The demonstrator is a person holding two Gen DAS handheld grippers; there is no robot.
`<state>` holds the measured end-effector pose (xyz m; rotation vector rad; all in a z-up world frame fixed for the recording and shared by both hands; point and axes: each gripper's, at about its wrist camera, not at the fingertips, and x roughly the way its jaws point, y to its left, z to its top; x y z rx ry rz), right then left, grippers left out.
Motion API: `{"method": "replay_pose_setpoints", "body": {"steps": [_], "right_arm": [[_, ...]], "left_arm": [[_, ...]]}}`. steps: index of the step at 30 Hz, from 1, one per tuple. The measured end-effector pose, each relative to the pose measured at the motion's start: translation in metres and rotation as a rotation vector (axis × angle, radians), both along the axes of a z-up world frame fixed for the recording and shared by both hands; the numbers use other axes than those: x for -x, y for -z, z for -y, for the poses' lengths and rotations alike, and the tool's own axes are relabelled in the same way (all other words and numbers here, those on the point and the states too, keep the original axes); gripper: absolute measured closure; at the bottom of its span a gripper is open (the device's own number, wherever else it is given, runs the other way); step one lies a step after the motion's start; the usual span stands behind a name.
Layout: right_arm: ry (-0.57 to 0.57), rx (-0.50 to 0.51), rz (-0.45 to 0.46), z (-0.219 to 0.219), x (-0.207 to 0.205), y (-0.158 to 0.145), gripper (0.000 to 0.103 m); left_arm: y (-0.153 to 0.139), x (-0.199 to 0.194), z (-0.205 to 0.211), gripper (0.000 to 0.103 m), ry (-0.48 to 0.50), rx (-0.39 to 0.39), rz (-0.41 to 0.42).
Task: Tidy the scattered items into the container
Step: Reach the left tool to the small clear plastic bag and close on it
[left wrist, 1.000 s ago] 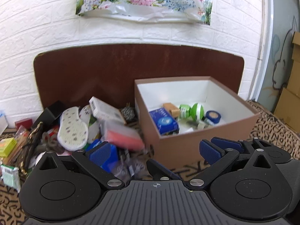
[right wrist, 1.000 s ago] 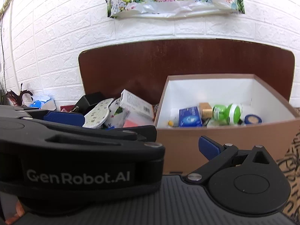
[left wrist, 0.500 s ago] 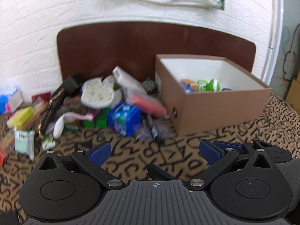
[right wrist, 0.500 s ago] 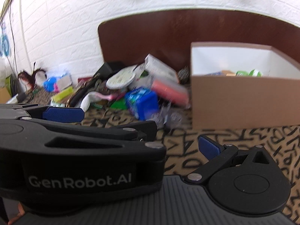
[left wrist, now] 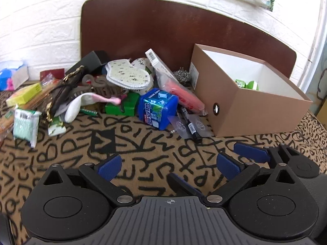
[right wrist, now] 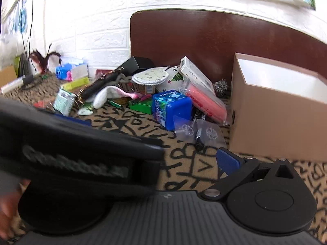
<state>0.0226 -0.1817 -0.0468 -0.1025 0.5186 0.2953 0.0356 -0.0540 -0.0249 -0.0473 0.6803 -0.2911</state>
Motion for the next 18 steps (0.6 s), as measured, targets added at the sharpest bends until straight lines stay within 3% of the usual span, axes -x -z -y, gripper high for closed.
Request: {"method": "replay_pose_setpoints", "body": {"steps": [6, 14, 18], "right_arm": [[0.045, 0.048, -0.028, 0.009, -0.032, 0.014, 0.007], [0.027, 0.114, -0.035, 0.004, -0.059, 0.020, 0.027], [0.028, 0.127, -0.045, 0.001, -0.071, 0.021, 0.031]], "left_arm": [[0.003, -0.029, 0.000, 0.009, 0.044, 0.028, -0.008], [0.024, -0.078, 0.010, 0.032, 0.078, 0.084, -0.097], [0.029, -0.098, 0.012, 0.036, 0.074, 0.127, -0.130]]}}
